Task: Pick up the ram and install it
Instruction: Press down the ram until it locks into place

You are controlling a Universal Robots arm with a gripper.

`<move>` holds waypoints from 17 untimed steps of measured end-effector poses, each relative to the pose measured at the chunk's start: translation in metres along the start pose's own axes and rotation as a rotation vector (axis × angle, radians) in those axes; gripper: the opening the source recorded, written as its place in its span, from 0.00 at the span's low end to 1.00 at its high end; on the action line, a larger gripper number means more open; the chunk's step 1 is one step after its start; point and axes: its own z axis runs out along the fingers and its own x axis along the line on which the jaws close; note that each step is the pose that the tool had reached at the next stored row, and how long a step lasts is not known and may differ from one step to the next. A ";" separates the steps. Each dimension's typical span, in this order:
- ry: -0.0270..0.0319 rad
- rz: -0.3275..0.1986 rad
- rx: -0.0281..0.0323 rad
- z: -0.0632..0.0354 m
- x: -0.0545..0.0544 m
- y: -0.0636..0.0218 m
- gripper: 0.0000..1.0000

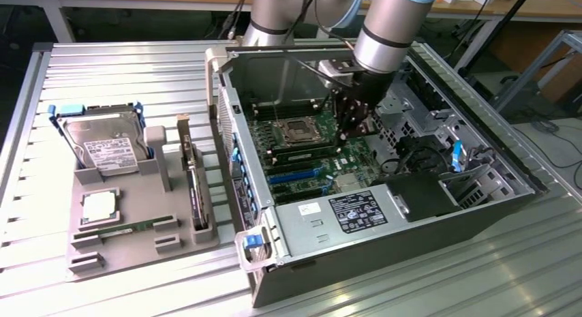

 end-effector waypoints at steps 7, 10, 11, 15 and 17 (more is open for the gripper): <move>0.0065 0.000 -0.0025 -0.0463 0.003 -0.0060 0.10; 0.0173 0.000 -0.0082 -0.0561 0.003 -0.0061 0.10; 0.0173 0.000 -0.0082 -0.0561 0.003 -0.0061 0.10; 0.0173 0.000 -0.0082 -0.0561 0.003 -0.0061 0.10; 0.0173 0.000 -0.0082 -0.0561 0.003 -0.0061 0.10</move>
